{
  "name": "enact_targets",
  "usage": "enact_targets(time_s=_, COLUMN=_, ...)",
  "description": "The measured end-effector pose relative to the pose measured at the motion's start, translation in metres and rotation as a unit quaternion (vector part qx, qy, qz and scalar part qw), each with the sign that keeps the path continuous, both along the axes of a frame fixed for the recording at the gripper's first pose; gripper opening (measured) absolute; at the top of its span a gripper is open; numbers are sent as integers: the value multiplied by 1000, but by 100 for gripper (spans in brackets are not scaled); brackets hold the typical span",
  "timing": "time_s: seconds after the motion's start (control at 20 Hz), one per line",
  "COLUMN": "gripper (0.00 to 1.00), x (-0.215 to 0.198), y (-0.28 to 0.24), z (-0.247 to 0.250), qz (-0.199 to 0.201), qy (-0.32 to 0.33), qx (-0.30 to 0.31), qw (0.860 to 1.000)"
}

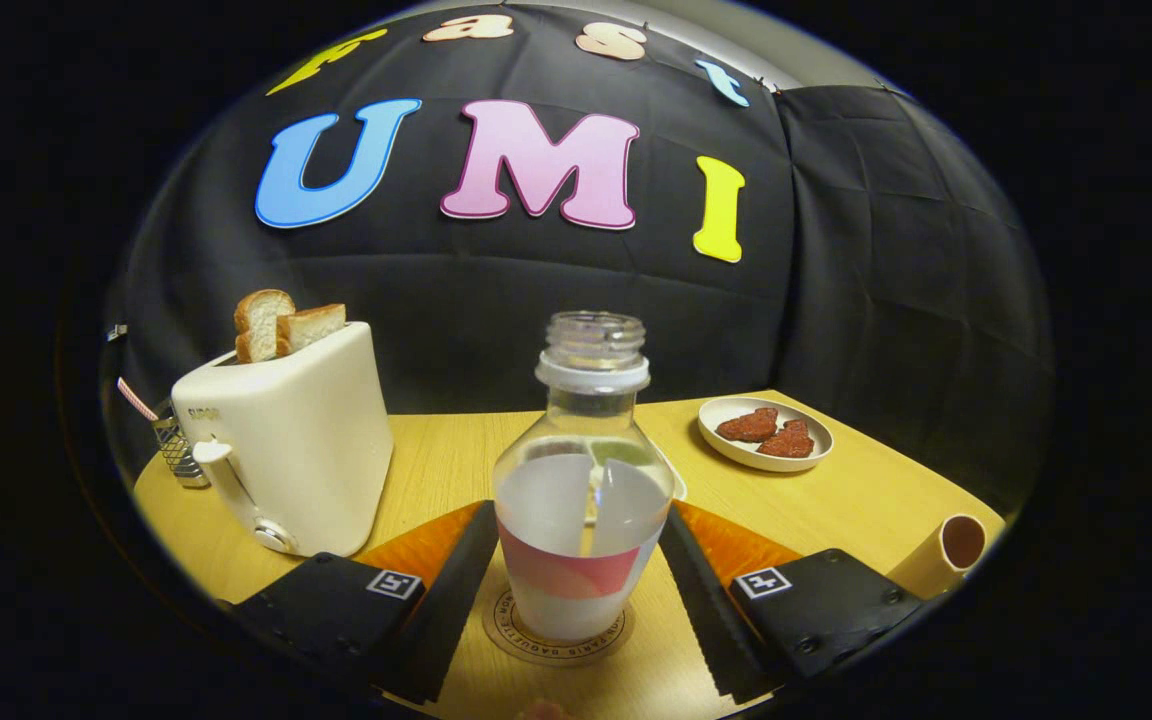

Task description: Take the bottle from table, then pour the juice into the cup, finally place the bottle on the coaster

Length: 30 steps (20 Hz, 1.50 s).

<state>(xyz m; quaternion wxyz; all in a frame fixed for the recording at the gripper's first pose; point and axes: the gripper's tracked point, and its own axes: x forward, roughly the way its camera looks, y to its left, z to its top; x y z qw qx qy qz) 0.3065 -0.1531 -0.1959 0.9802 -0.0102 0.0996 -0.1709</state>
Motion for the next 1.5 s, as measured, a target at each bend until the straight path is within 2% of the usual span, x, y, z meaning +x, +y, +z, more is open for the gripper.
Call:
enact_targets(time_s=0.35, gripper=97, x=-65, y=16, z=56, qz=10, qy=-19, qx=-29, qw=999)
enact_targets(time_s=0.5, gripper=97, x=-104, y=22, z=87, qz=5, qy=-32, qx=-24, qw=999)
enact_targets(time_s=0.75, gripper=97, x=-173, y=33, z=143, qz=23, qy=-52, qx=-45, qw=997)
enact_targets(time_s=0.95, gripper=97, x=-213, y=42, z=178, qz=57, qy=-64, qx=-53, qw=995)
enact_targets(time_s=1.15, gripper=97, x=-254, y=47, z=194, qz=119, qy=-55, qx=-54, qw=990)
enact_targets(time_s=1.3, gripper=97, x=-278, y=34, z=199, qz=144, qy=-55, qx=-37, qw=987)
enact_targets(time_s=1.5, gripper=97, x=-302, y=14, z=208, qz=159, qy=-59, qx=-35, qw=985)
